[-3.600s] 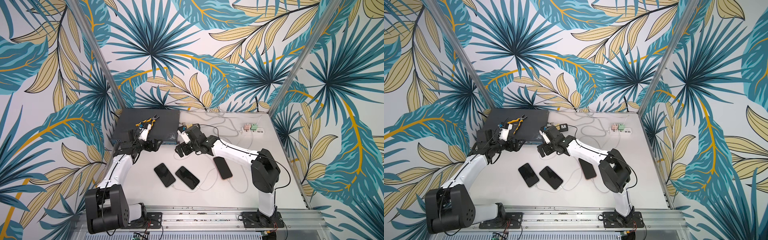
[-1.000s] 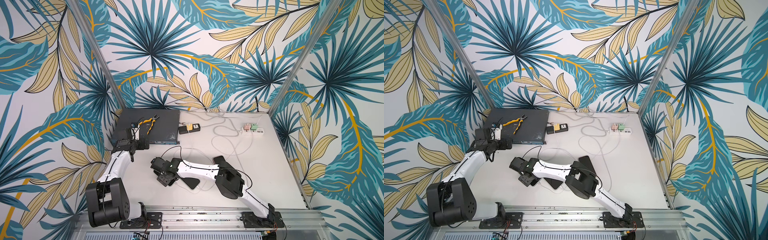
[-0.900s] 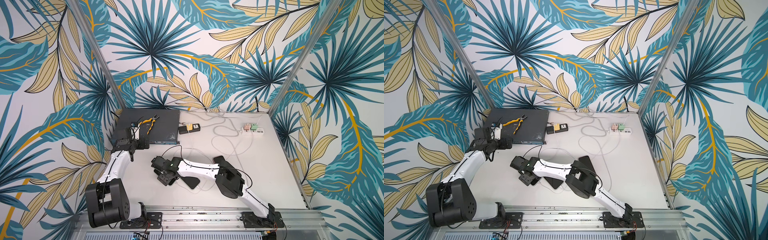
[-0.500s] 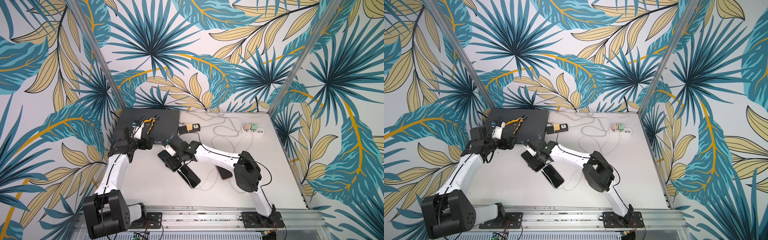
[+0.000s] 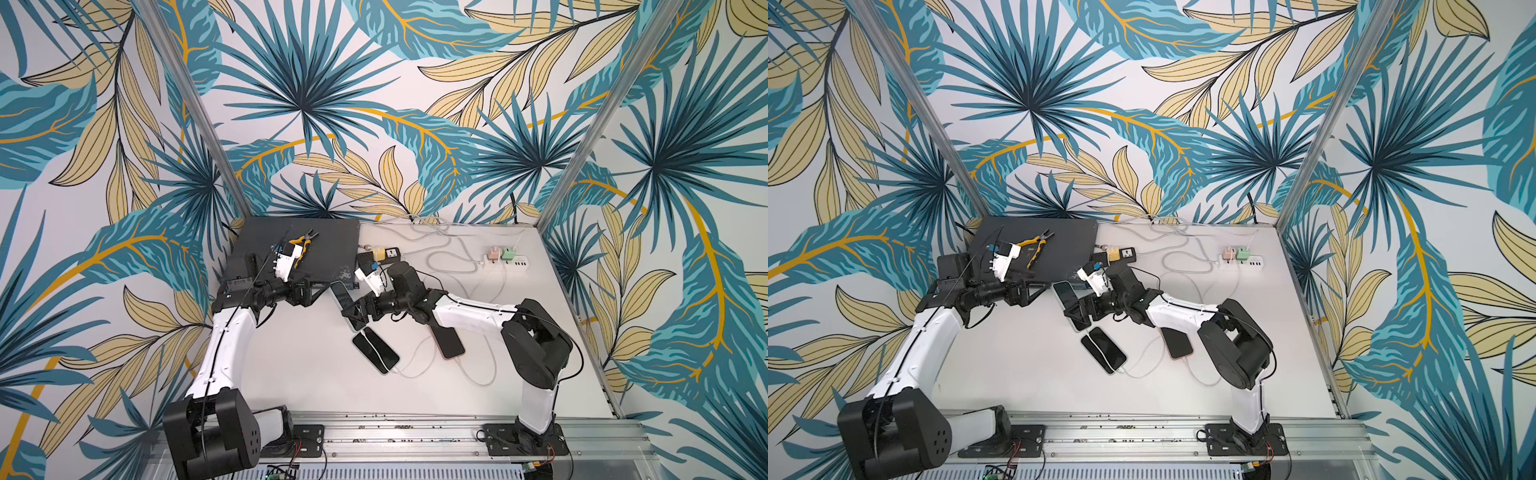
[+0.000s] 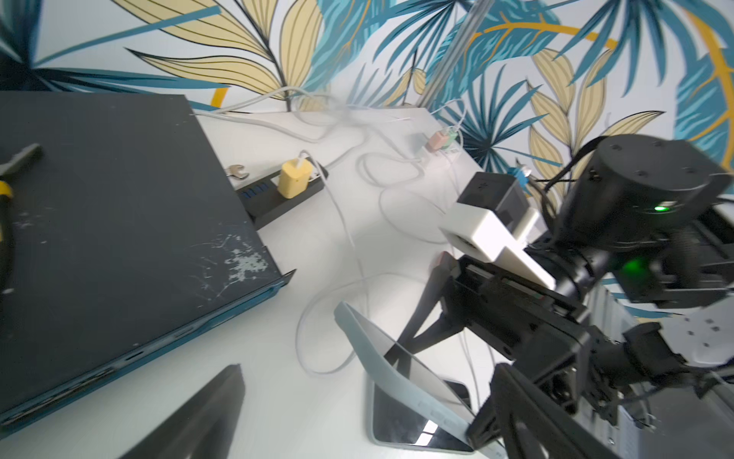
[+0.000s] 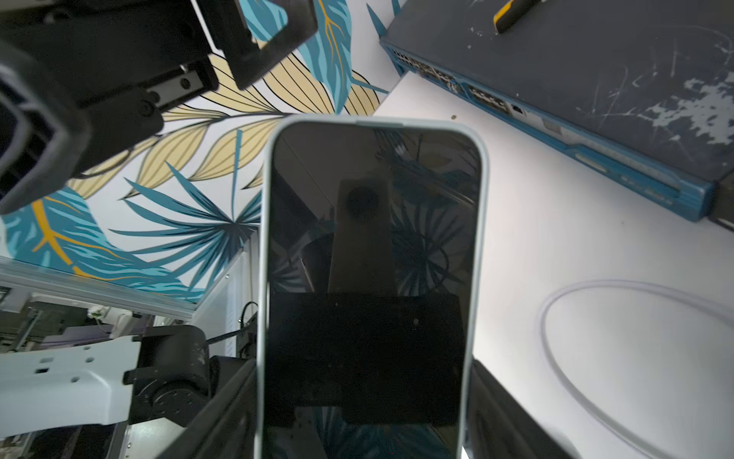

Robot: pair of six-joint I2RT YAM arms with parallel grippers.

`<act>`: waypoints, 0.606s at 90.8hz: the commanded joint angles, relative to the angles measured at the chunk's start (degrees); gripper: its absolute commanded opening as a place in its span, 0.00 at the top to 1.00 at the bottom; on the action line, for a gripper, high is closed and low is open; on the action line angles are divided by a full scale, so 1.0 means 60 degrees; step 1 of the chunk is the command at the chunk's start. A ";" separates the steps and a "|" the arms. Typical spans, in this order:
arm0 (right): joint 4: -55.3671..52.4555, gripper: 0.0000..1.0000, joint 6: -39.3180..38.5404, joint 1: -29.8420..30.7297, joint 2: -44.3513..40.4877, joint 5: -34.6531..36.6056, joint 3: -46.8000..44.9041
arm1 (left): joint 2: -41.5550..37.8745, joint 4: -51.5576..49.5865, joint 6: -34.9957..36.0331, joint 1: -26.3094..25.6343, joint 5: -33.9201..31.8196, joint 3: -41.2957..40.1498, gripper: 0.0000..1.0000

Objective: Unplug the charging cable from the phone
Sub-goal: Pick up the phone at the center of the board.

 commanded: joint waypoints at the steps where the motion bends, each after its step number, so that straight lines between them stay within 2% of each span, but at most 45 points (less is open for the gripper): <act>1: 0.4069 0.56 0.1335 -0.0004 -0.0677 -0.0942 -0.0881 | -0.0152 -0.0612 -0.0017 0.0025 0.1723 0.0227 0.00; 14: 0.6555 0.56 0.2350 -0.0002 -0.0743 -0.1349 -0.1892 | -0.0172 -0.0399 -0.0514 -0.0024 0.2557 0.0034 0.00; 29: 0.8434 0.55 0.3042 0.0007 -0.0697 -0.1638 -0.2604 | -0.0211 0.0152 -0.1039 -0.0307 0.2862 -0.0358 0.00; 55: 0.9464 0.52 0.3096 0.0122 -0.0577 -0.1792 -0.2912 | 0.0009 0.0407 -0.1210 -0.1307 0.3188 -0.0700 0.00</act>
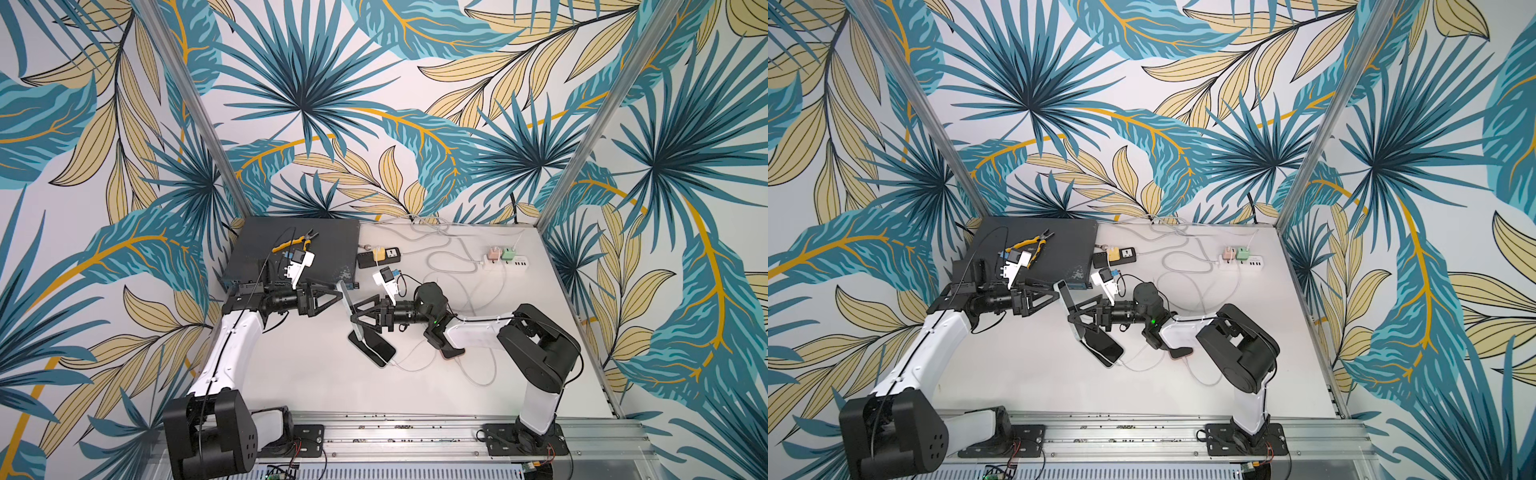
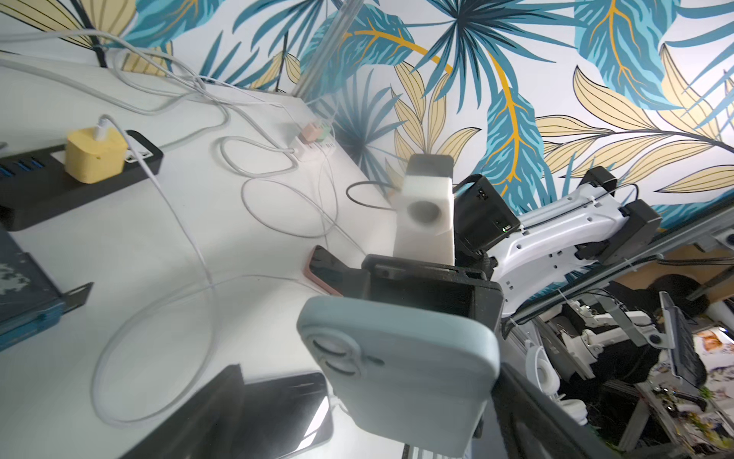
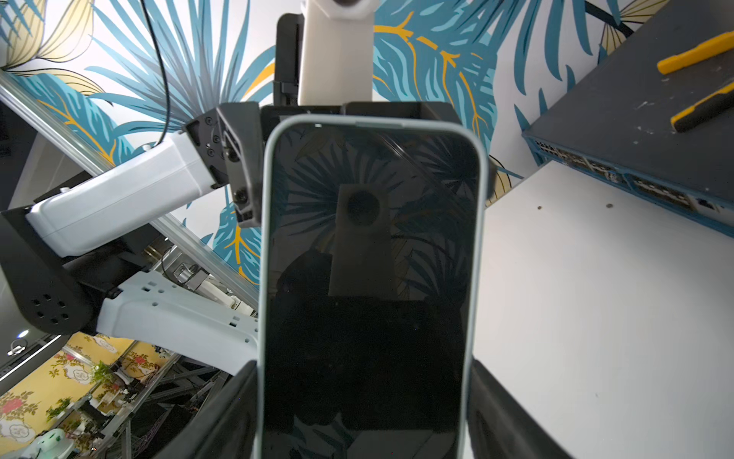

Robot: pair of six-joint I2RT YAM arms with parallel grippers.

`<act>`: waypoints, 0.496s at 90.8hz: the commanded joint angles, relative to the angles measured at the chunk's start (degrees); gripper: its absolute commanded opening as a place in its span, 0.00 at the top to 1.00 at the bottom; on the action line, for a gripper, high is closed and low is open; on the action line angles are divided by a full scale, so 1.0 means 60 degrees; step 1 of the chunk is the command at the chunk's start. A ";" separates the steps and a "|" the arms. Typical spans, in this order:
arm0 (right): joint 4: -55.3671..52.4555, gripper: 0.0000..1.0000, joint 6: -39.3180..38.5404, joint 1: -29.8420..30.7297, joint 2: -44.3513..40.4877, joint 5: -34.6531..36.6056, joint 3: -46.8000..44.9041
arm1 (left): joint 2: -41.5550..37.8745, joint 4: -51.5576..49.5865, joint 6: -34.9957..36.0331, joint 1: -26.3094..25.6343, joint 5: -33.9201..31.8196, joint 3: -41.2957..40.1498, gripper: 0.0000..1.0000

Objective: Unplug the charging cable from the phone
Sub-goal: Pick up the phone at the center of the board.

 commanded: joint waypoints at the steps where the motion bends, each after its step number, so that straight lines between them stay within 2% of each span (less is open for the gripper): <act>1: 0.1648 0.52 0.0180 0.0122 -0.0276 -0.0152 -0.0110 | 0.0064 0.0310 -0.0100 -0.0343 0.0390 -0.0070 0.00; 26: 0.1895 0.52 0.0078 0.0146 -0.0050 -0.0044 -0.0106 | 0.0239 0.0415 -0.0152 -0.0561 0.0735 -0.0084 0.00; 45: 0.1822 0.52 0.0006 0.0160 0.0019 -0.0071 -0.0108 | 0.0283 0.0435 -0.0123 -0.0575 0.0820 -0.0121 0.09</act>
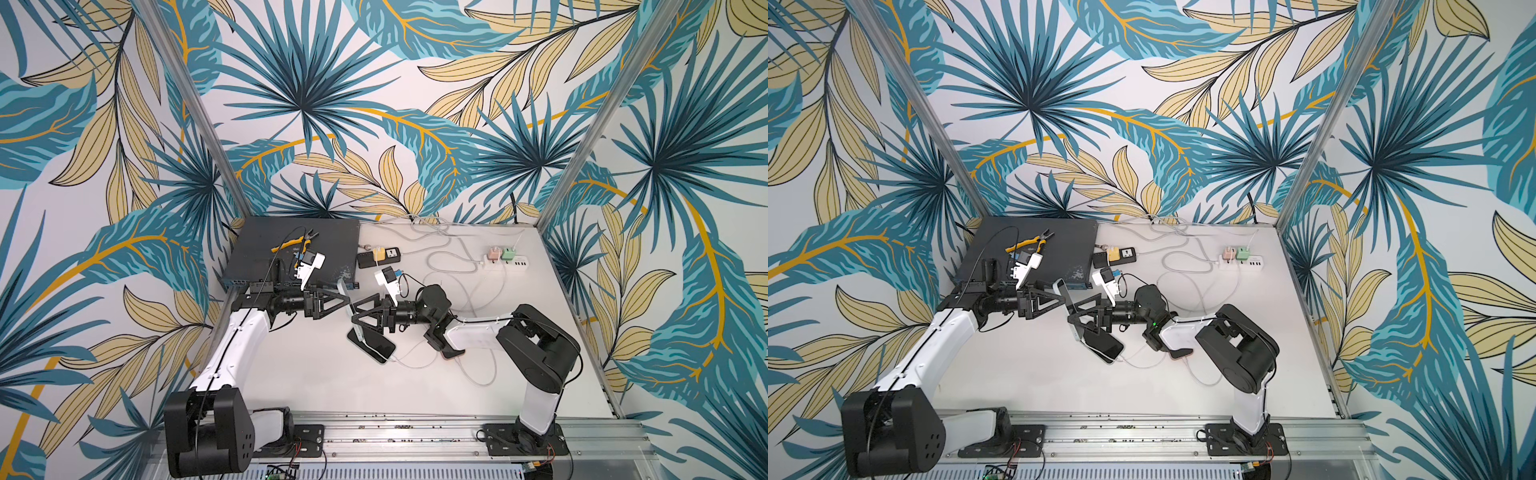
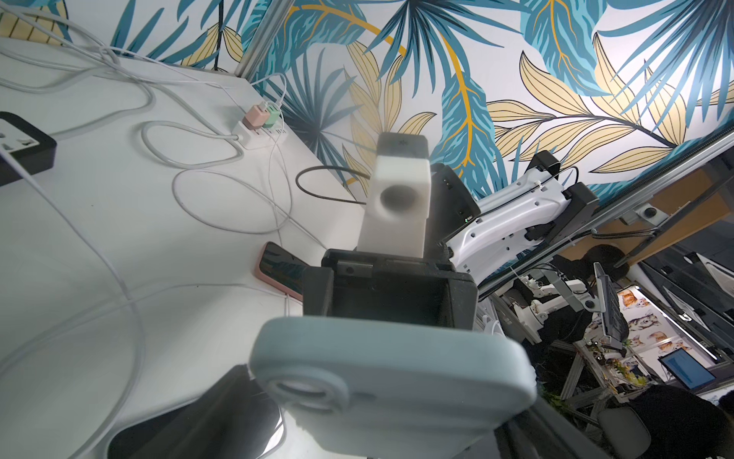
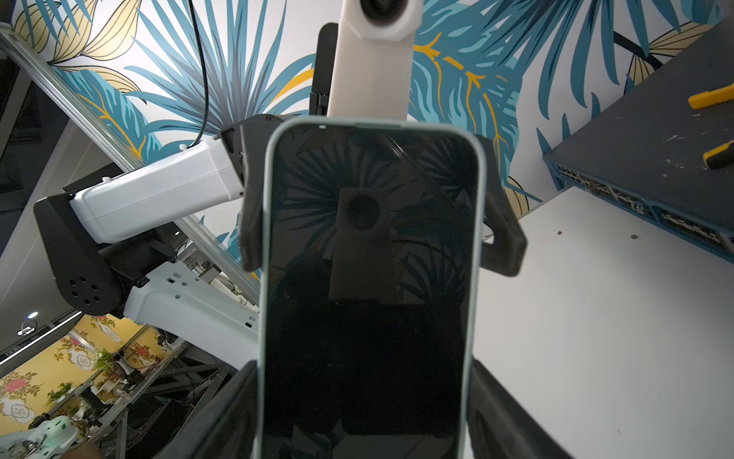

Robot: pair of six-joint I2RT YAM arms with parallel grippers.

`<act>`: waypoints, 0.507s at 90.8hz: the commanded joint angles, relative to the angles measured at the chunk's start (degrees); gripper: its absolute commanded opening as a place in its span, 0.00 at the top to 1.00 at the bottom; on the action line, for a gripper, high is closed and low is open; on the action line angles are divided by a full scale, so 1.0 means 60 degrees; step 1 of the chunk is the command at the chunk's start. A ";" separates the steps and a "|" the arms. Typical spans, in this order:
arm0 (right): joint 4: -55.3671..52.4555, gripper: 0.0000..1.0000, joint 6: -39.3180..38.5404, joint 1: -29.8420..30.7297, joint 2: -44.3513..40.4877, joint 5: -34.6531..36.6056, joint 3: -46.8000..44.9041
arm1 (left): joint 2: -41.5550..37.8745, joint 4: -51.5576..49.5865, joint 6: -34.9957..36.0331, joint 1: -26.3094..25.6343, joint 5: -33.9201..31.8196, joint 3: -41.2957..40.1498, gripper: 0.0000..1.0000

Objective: Unplug the charging cable from the phone
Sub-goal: Pick up the phone at the center of the board.

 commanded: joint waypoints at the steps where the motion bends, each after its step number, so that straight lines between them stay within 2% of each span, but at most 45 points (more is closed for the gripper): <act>1: 0.1035 0.52 -0.0027 0.0105 0.0023 -0.0053 0.0002 | 0.0112 0.0217 0.0107 -0.0041 0.0108 -0.0125 0.10; 27: 0.0831 0.51 -0.0007 0.0126 0.0115 0.0015 0.0095 | 0.0135 0.0238 0.0217 -0.0039 0.0090 -0.0150 0.24; 37: 0.0698 0.44 -0.0046 0.0126 0.0081 0.0083 0.0059 | 0.0106 0.0073 0.0442 -0.0045 0.0007 -0.0136 0.34; 46: 0.0472 0.35 -0.0192 0.0126 -0.0004 0.0122 0.0001 | 0.0089 -0.0025 0.0637 -0.0035 -0.0089 -0.0128 0.49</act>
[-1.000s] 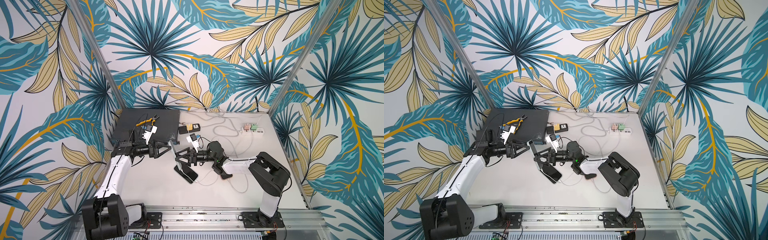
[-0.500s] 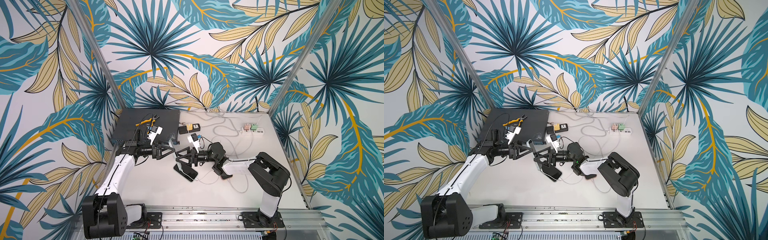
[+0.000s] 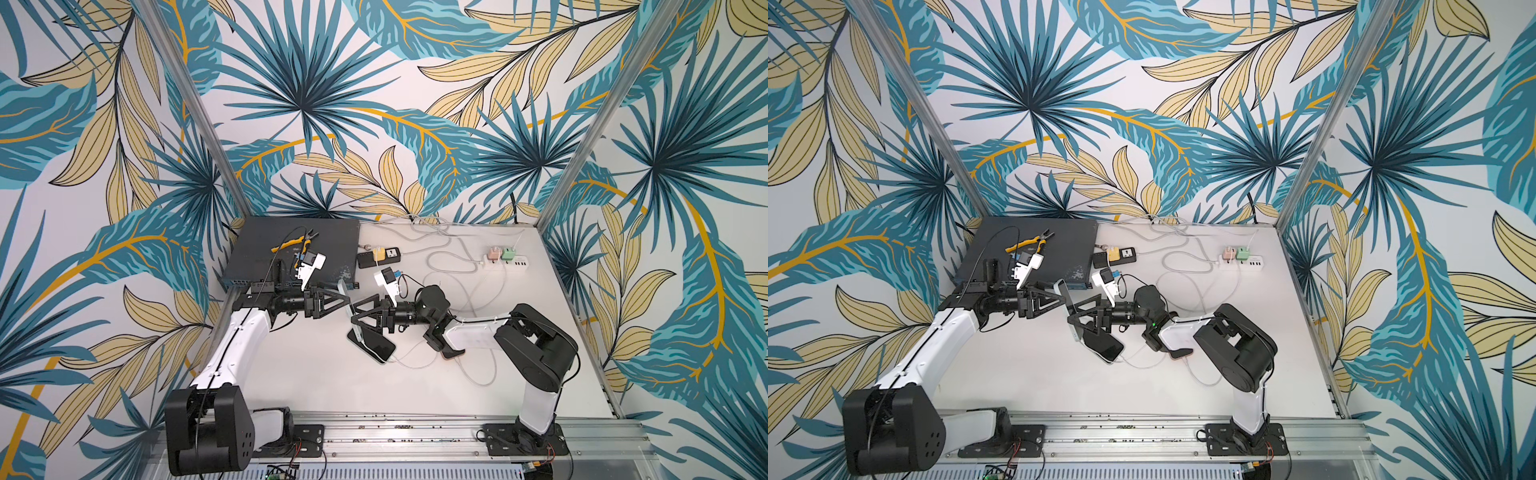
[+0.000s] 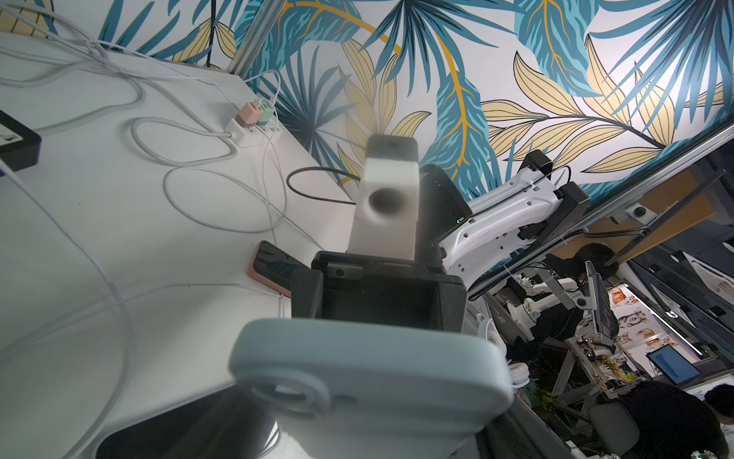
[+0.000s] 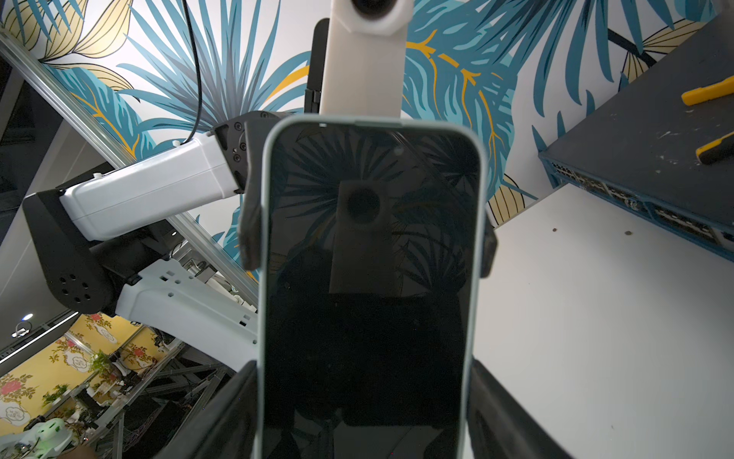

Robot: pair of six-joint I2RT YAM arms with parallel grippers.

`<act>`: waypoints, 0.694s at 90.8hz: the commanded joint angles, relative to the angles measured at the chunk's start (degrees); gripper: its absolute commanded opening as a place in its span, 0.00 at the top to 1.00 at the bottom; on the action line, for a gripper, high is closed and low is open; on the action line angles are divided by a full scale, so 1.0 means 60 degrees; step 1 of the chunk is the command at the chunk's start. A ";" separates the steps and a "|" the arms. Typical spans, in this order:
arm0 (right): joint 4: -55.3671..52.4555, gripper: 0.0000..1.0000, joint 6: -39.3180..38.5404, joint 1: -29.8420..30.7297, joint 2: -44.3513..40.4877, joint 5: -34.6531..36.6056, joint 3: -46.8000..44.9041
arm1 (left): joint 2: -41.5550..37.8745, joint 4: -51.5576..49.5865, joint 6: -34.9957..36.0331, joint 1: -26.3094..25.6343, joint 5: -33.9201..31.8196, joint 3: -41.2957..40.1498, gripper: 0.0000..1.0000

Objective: Unplug the charging cable from the phone
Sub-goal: Pick up the phone at the center of the board.

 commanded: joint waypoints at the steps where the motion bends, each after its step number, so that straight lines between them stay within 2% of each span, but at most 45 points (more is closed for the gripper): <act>1: 0.0442 0.33 -0.0141 0.0112 -0.0131 0.0062 -0.0009 | 0.0021 -0.0016 0.0574 -0.0026 -0.0212 -0.0088 0.51; 8: 0.0180 0.22 -0.0387 0.0099 -0.0239 0.0067 -0.0099 | 0.0043 -0.0032 0.0714 -0.0026 -0.0293 -0.0102 0.67; 14: -0.0015 0.14 -0.0636 0.0041 -0.0351 0.0002 -0.0233 | 0.0072 -0.0087 0.0871 -0.0014 -0.0331 -0.0116 0.76; 31: -0.0291 0.06 -0.1369 -0.0269 -0.0727 -0.0760 -0.0856 | 0.0080 -0.0124 0.1059 0.0087 -0.0273 -0.0118 0.92; 44: -0.0783 0.08 -0.2166 -0.0409 -0.1025 -0.1354 -0.1389 | 0.0072 0.0060 0.0880 0.0289 -0.0206 -0.0168 0.97; 63: -0.1816 0.23 -0.3418 -0.0412 -0.1242 -0.1419 -0.1790 | 0.0011 0.0270 0.0654 0.0550 0.0009 -0.0249 0.97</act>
